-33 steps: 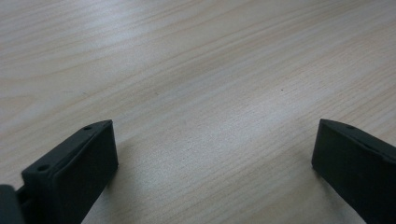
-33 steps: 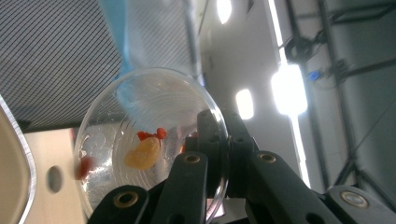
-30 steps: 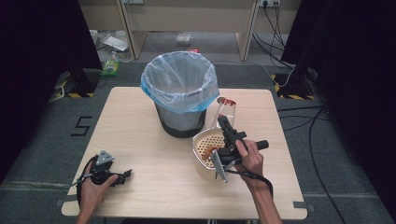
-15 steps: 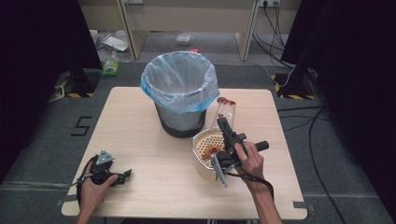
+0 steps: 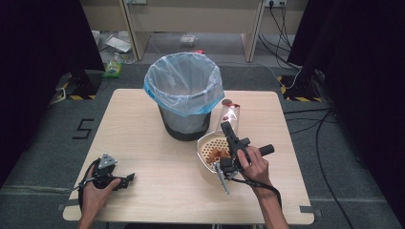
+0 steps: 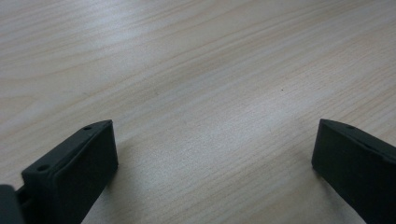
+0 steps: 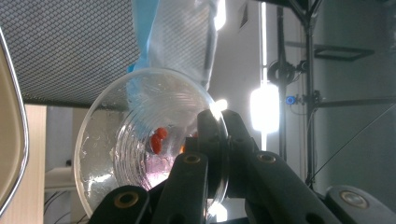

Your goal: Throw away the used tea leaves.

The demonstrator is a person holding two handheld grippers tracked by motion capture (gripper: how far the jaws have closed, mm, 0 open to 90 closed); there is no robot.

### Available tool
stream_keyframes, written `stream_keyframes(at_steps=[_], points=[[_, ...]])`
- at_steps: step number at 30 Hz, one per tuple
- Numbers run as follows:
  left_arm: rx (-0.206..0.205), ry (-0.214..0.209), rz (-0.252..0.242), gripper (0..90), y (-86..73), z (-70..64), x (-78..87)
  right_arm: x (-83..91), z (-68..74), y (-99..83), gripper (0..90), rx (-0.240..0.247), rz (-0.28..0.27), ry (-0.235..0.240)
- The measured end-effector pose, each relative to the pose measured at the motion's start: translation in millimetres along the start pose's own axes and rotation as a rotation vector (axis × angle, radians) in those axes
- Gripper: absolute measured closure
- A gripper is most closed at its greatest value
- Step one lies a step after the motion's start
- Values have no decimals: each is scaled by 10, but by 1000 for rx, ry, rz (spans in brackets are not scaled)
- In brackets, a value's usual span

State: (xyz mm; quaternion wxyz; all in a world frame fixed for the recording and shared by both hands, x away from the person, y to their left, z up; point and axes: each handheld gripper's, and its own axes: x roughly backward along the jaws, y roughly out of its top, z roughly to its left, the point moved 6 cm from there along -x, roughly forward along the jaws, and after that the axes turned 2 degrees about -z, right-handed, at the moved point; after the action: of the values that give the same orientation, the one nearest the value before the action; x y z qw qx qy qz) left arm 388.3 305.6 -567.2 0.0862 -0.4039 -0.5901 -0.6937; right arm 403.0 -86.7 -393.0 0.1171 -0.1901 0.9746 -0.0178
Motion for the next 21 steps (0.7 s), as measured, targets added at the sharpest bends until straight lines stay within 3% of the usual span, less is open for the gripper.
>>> stream_keyframes(at_steps=[2, 4, 5, 6, 9, 10, 11, 12, 13, 14, 15, 16, 20, 21], points=[[0, 0, 1, 0, 0, 0, 0, 12, -13, 14, 885, -9, -10, -3], [0, 0, 0, 0, 0, 0, 0, -14, -41, -48, 884, -71, 13, 14], [0, 0, 1, 0, 0, 0, 0, -20, -50, -64, 884, -126, 12, 29], [0, 0, 1, 0, 0, 0, 0, -20, -50, -64, 884, -126, 12, 29], [0, 0, 0, 0, 0, 0, 0, -76, -84, -175, 883, -308, 73, 106], [0, 0, 0, 0, 0, 0, 0, -76, -84, -175, 883, -308, 73, 106], [-1, 0, 0, 0, 0, 0, 0, -94, -98, -223, 882, -414, 87, 133], [-1, 0, 1, 0, 0, 0, 1, -102, -110, -251, 883, -453, 98, 149], [-1, 0, 1, 0, 0, 0, 1, -102, -110, -251, 883, -453, 98, 149], [-1, 0, 1, 0, 0, 0, 1, -105, -121, -280, 883, -499, 110, 156], [-1, 0, 1, 0, 0, 0, 1, -129, -145, -369, 882, -623, 131, 191], [-1, 0, 1, 0, 0, 0, 1, -135, -156, -414, 882, -686, 142, 196], [-1, 0, 0, 0, 0, 0, 0, -153, -187, -549, 881, -856, 165, 233], [-1, 0, 0, 0, 0, 0, 0, -153, -187, -549, 881, -856, 165, 233]])
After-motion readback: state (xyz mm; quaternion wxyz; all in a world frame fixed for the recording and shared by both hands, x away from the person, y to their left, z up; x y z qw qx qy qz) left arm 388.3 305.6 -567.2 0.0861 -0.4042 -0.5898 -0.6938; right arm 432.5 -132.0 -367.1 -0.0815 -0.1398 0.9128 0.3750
